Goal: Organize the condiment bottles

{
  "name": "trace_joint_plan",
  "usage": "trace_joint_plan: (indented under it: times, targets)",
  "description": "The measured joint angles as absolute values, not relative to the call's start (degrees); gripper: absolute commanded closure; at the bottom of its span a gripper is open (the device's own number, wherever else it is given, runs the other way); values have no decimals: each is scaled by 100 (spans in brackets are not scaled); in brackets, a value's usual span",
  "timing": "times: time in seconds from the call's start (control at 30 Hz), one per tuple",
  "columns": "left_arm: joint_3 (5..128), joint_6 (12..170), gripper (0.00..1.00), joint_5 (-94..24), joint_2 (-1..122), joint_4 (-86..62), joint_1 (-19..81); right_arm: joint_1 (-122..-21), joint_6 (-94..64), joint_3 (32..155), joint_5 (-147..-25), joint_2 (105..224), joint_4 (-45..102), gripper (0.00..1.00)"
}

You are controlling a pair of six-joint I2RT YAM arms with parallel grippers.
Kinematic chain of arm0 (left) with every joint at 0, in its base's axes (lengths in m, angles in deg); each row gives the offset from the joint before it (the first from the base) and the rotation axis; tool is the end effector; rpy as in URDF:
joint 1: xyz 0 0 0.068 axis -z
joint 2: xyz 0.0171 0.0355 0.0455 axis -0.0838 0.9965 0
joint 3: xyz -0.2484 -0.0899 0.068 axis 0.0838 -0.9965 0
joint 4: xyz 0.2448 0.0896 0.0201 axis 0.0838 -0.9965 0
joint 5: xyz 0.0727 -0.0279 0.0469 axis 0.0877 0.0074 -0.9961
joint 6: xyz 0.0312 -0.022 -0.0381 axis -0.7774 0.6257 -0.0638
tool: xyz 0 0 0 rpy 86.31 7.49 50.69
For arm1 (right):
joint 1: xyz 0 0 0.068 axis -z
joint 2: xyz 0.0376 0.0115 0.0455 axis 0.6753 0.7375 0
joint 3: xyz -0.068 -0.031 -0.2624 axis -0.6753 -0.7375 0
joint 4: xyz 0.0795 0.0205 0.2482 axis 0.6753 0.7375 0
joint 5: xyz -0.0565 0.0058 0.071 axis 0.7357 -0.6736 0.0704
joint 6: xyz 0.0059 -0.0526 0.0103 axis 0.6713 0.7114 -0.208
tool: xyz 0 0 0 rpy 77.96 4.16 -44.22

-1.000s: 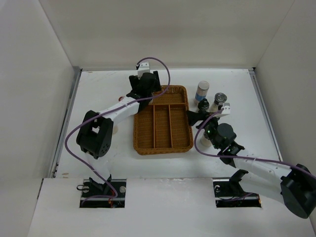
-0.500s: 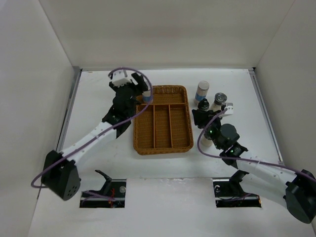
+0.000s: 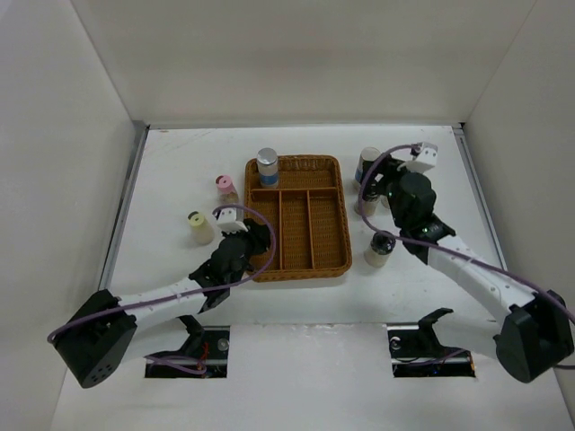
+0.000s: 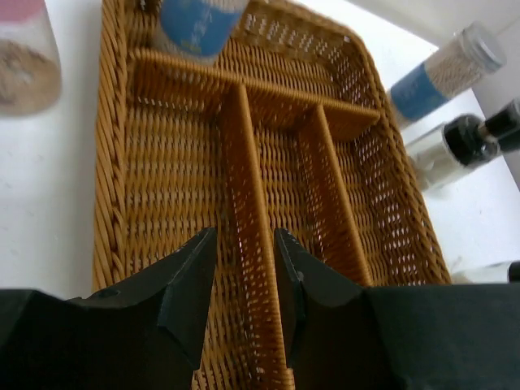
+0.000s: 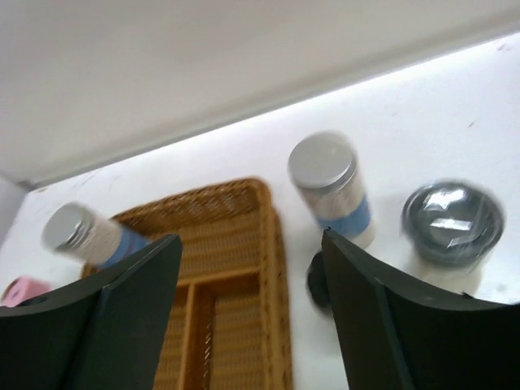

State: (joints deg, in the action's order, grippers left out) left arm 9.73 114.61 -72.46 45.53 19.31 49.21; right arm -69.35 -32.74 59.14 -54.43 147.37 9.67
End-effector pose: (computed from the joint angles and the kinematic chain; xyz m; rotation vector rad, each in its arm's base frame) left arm 0.1611 -0.1336 0.1915 -0.2328 1.7650 -0.5715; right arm 0.2374 0.1044 0.3059 0.2788 1.6202 0.3491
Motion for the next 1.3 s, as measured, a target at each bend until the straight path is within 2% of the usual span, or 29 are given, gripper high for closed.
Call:
trace_joint_plan:
  times: [0.13, 0.33, 0.7, 0.83, 0.97, 1.3]
  targets:
    - [734, 11616, 67, -6968, 5084, 2739, 4960, -6542, -2963, 6900, -5428, 15648, 1354, 9]
    - [505, 11804, 62, -6579, 5431, 3695, 5201, -6284, -2513, 8336, -5398, 17226, 2060, 0]
    - [435, 11848, 60, -6463, 5346, 4092, 5378, -6144, -2124, 9368, -5249, 18632, 2971, 0]
    - [435, 11850, 58, -6472, 5388, 4114, 5415, -6122, -2109, 9464, -5238, 18839, 3043, 28]
    - [435, 11850, 57, -6544, 5388, 4134, 5487, -6122, -2183, 9468, -5238, 18870, 3083, 48]
    - [422, 11859, 56, -6601, 5388, 4228, 5538, -6172, -2083, 9507, -5098, 18426, 2995, 50]
